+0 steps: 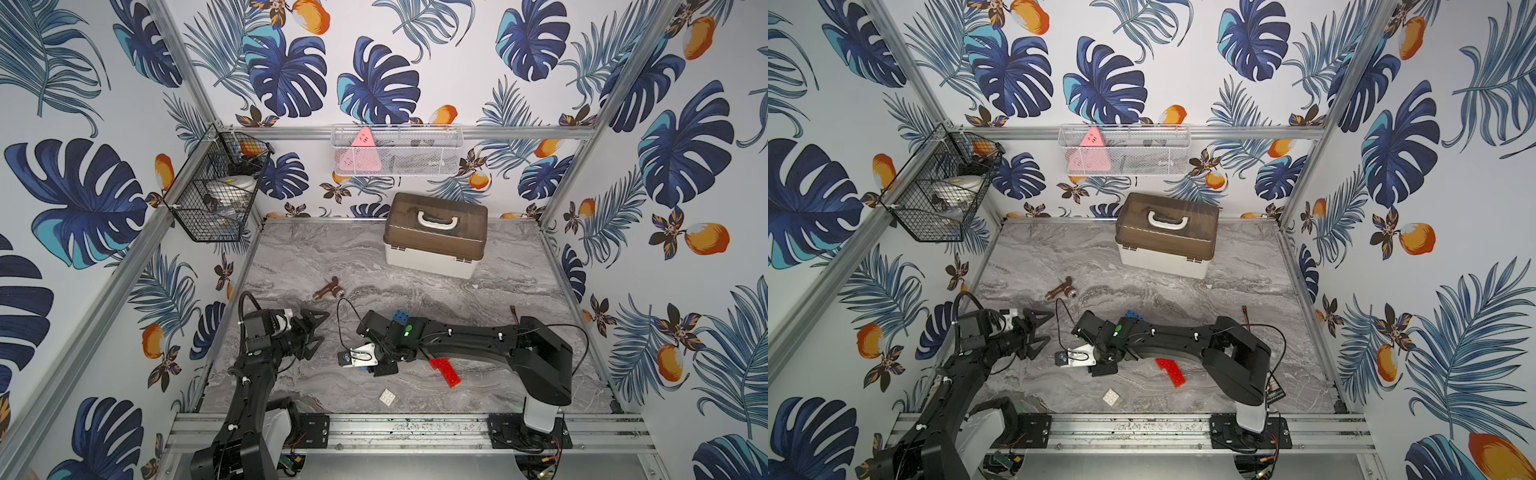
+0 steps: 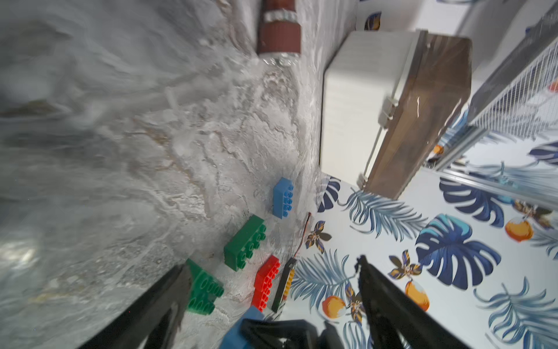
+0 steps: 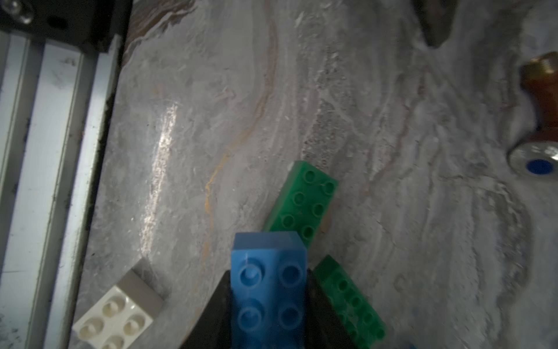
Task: Assemble a small pinwheel with lego
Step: Pick up the lego brick from the center of the board, then assemble the lego brick at the center of the board.
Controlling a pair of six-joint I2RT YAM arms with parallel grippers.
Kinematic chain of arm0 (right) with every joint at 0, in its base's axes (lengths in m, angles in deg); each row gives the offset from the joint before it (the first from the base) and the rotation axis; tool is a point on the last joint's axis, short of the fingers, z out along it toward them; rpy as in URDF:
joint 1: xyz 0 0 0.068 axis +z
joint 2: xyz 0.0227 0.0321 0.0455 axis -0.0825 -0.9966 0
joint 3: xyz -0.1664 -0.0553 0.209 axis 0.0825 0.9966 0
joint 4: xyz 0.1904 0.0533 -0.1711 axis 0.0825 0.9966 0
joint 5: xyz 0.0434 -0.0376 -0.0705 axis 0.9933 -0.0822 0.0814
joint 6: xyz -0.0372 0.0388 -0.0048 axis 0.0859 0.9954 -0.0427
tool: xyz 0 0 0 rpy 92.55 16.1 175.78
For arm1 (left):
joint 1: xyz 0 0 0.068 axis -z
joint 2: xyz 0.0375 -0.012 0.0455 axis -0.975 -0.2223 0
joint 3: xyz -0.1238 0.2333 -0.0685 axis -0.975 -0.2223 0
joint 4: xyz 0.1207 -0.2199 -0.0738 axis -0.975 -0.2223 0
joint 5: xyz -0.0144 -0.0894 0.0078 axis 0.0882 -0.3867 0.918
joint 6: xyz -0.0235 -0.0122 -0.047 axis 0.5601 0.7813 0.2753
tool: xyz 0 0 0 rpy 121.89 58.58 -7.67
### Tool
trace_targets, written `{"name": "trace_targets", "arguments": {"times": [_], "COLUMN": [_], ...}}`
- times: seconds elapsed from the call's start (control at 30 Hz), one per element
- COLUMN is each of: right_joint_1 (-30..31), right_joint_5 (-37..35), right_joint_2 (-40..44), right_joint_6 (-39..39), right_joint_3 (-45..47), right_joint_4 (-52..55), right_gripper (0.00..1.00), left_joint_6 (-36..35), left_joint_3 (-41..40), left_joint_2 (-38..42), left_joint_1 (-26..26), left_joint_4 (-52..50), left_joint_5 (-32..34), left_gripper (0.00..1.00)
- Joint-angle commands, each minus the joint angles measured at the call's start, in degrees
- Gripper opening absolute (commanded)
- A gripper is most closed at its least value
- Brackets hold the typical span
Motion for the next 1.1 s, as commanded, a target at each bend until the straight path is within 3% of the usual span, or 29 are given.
{"name": "trace_targets", "arguments": {"times": [0.0,0.2,0.3,0.43,0.7,1.07], "right_joint_1": [-2.8,-13.8,-17.7,-22.0,-22.4,-22.6], "right_joint_5": [-4.7,-2.9,-4.0,-3.8,-4.0,-5.0], "right_joint_2": [3.8,10.5,12.7,8.8,0.9,-5.1], "right_joint_6": [10.2,21.1,24.4,26.5,27.3,25.2], "right_joint_3": [0.7,4.6,8.3,9.6,9.2,5.5], "right_joint_4": [3.8,9.0,7.8,10.3,9.4,8.2], "right_gripper": [0.20,0.17,0.16,0.15,0.12,0.10], "left_joint_6": [-1.3,6.2,5.7,2.9,3.7,4.6], "left_joint_3": [2.9,3.9,6.5,12.1,14.4,10.4], "left_joint_2": [-1.2,-6.8,-11.9,-17.2,-20.6,-19.0], "left_joint_1": [6.4,24.1,30.9,37.2,39.5,39.7], "left_joint_4": [2.0,15.6,16.6,13.5,14.8,16.5], "left_joint_5": [3.9,13.4,18.2,22.9,24.3,24.7], "left_gripper": [0.92,0.87,0.86,0.86,0.86,0.86]}}
